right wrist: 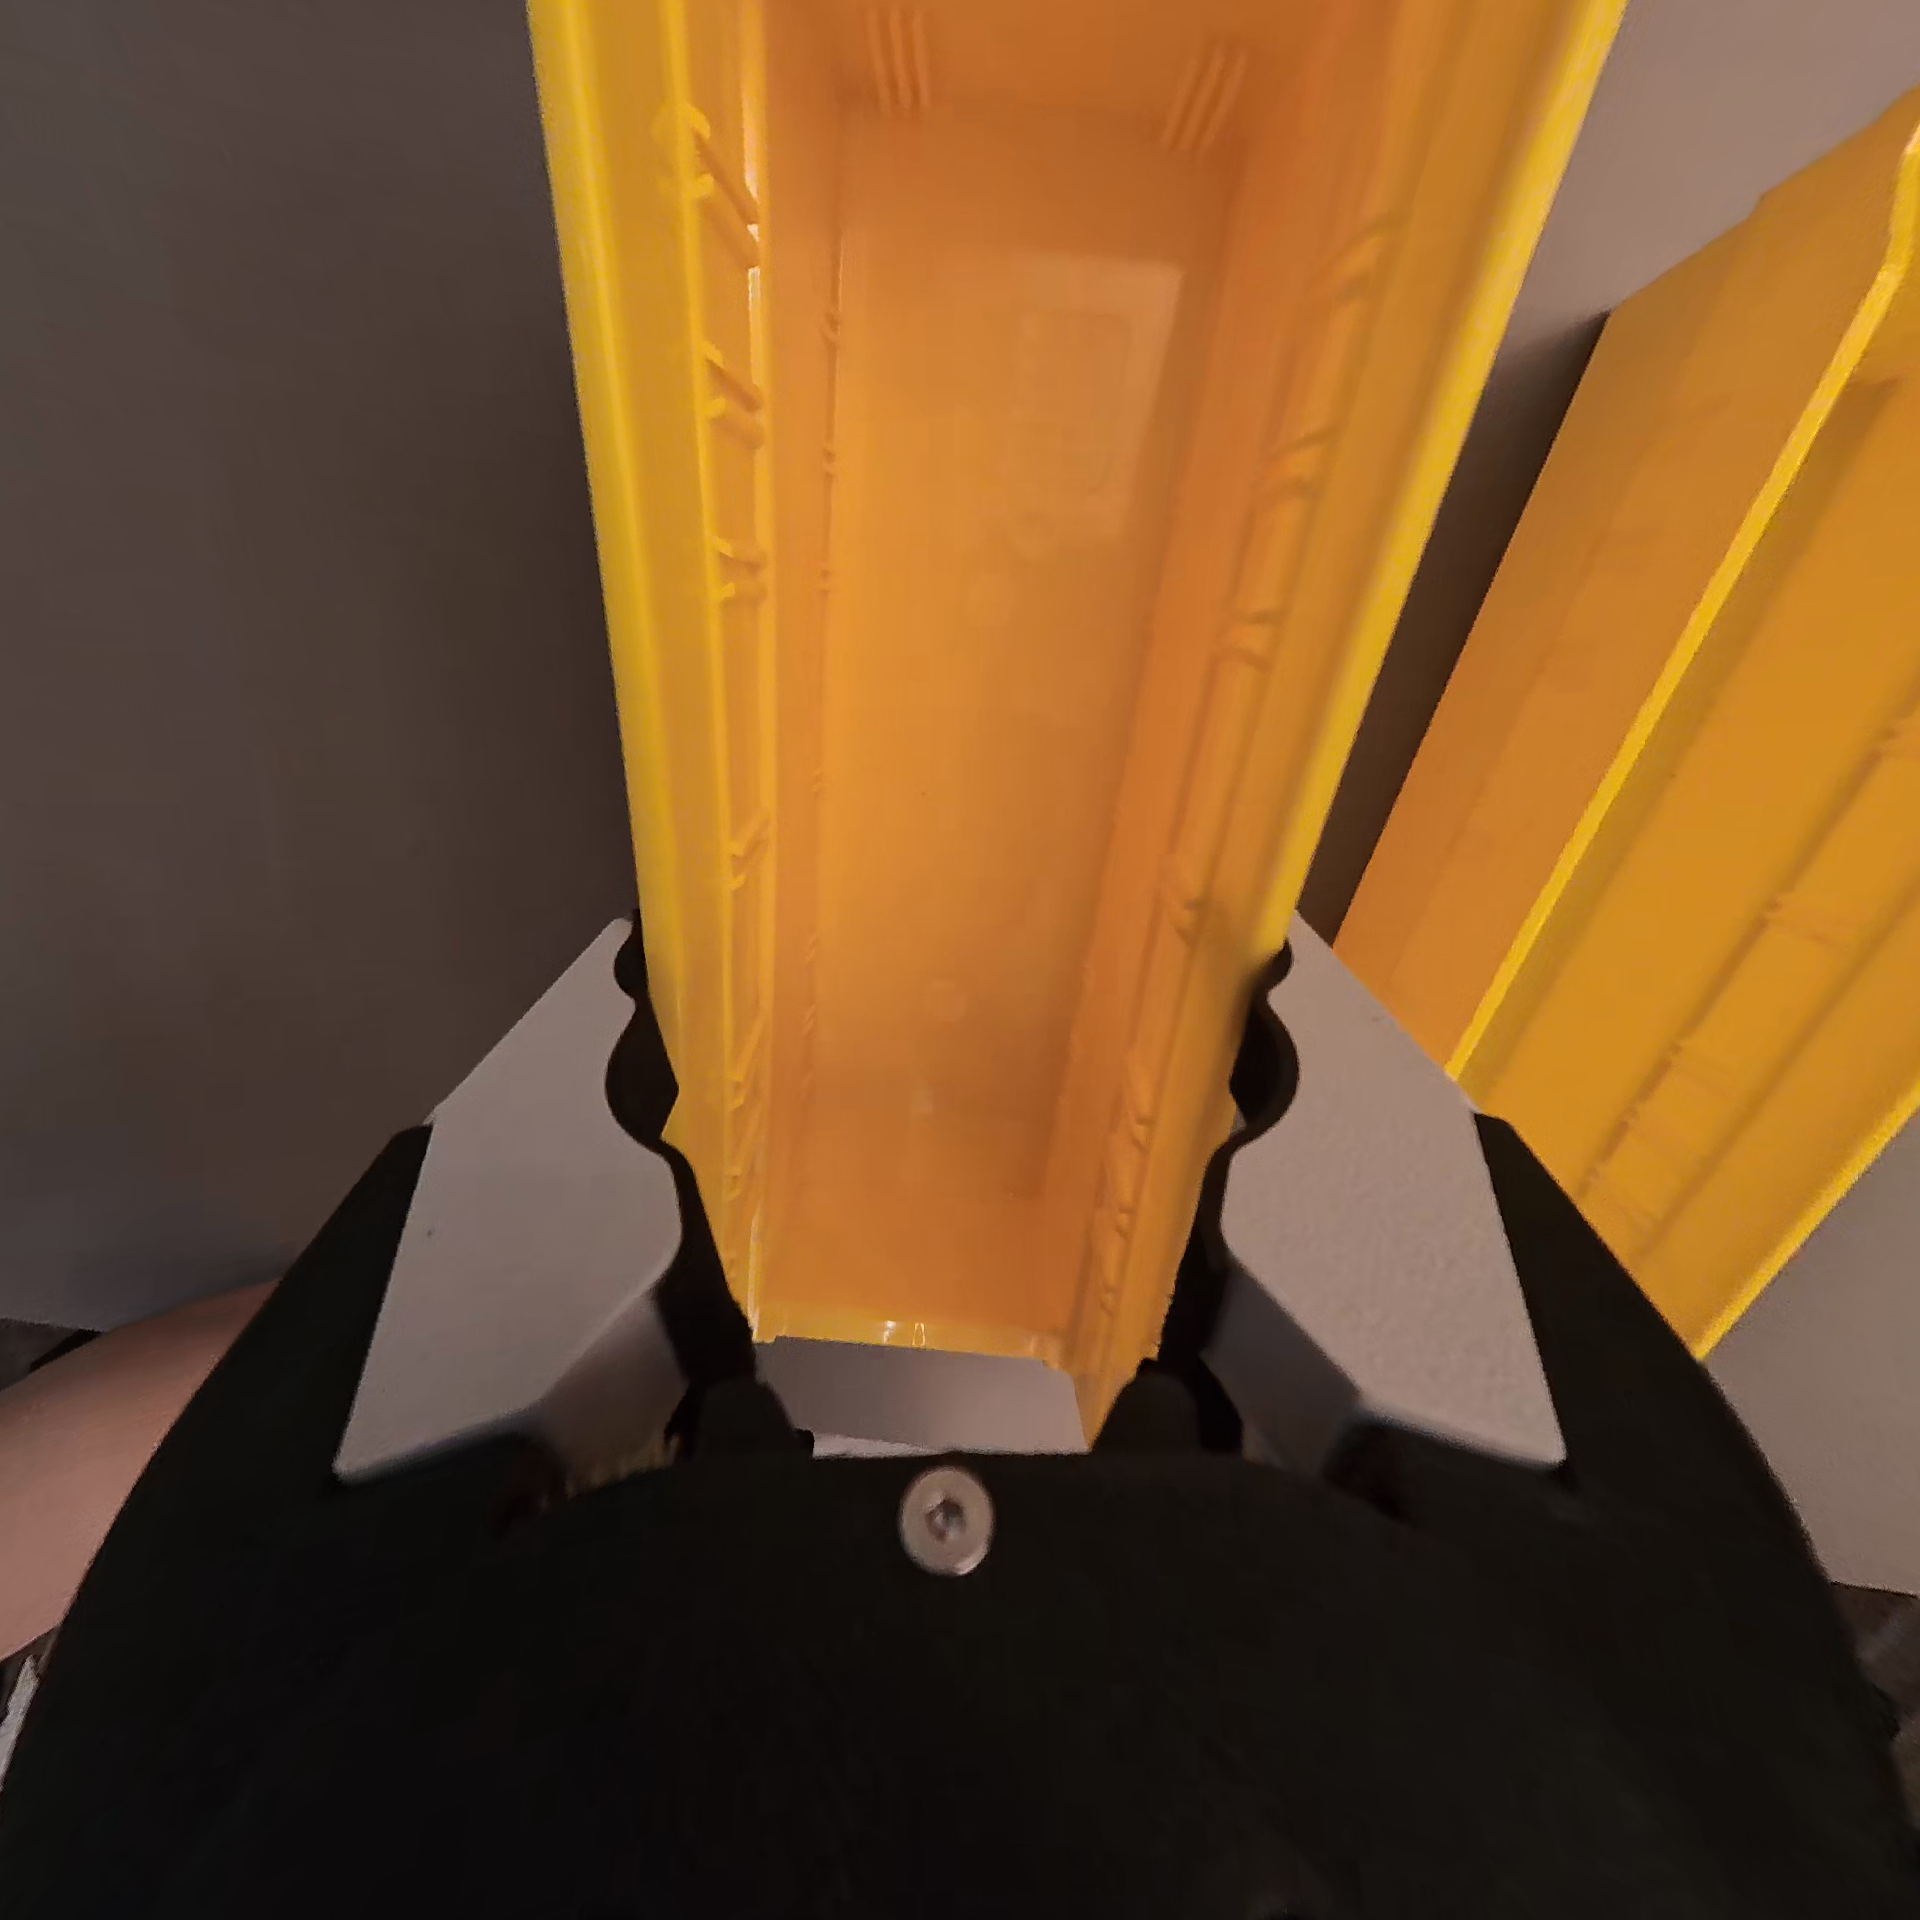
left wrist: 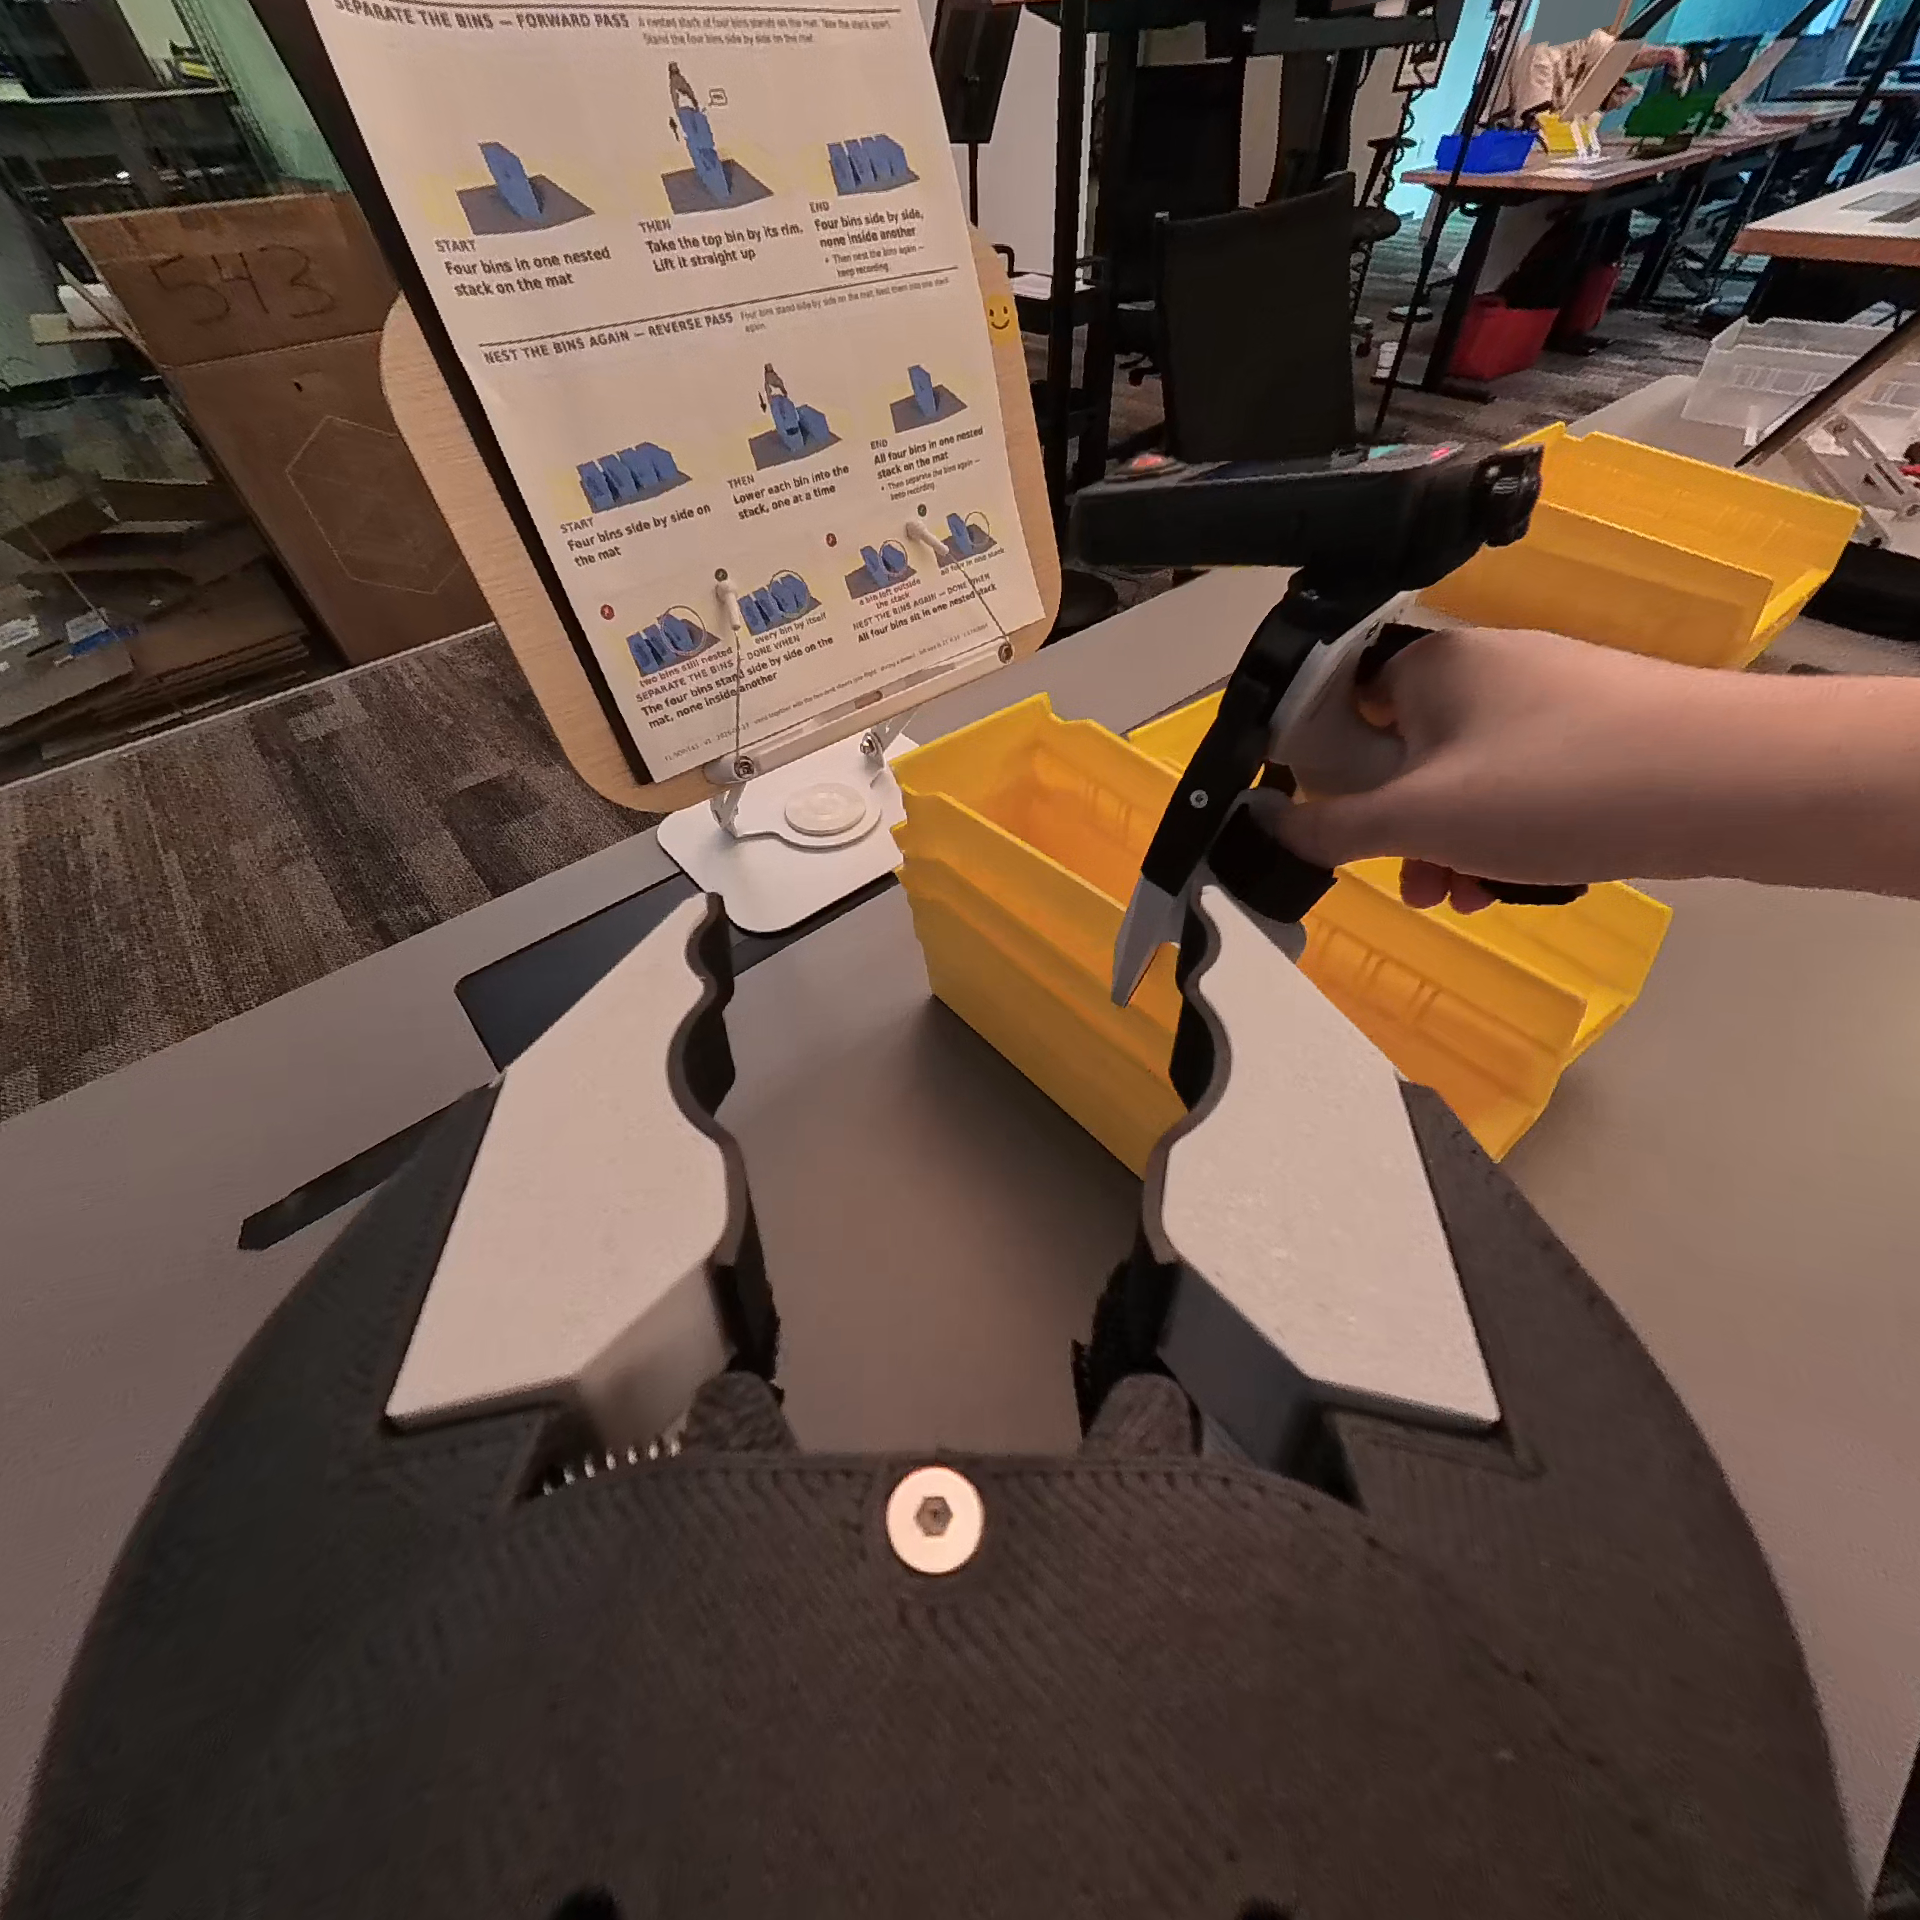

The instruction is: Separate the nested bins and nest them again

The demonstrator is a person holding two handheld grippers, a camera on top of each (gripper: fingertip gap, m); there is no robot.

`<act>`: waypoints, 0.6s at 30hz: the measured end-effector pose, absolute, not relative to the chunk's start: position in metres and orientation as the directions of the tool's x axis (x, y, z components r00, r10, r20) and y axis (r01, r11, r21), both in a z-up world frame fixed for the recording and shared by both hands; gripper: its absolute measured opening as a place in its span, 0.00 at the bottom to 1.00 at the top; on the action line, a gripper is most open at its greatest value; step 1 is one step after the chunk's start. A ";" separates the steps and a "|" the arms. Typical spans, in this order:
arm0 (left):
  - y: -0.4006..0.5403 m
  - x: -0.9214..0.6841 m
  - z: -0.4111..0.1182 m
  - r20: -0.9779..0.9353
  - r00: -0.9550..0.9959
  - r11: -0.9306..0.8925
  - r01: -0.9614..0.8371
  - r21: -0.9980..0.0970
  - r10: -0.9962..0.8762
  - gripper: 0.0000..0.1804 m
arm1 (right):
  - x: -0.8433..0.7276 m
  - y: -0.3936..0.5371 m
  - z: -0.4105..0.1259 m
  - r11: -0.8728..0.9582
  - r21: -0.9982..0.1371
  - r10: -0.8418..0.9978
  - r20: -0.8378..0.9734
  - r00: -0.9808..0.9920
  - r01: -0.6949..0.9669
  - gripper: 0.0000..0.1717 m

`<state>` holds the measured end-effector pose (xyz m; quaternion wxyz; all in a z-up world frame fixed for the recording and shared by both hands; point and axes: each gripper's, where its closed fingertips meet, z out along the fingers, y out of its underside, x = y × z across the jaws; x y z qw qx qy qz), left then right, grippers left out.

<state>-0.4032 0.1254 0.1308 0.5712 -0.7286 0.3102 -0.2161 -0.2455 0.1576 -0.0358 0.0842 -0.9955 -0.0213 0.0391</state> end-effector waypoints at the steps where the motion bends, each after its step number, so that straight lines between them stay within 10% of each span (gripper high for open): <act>1: 0.125 -0.403 0.131 -0.038 0.714 -0.156 -0.204 -0.966 -0.699 0.48 | -0.246 0.157 -0.034 -0.985 -0.169 0.051 -0.073 0.996 0.038 0.65; 18: 0.127 -0.397 0.126 -0.062 0.721 -0.159 -0.234 -0.959 -0.690 0.48 | -0.202 0.149 0.094 -0.973 -0.223 0.076 -0.090 0.993 0.054 0.64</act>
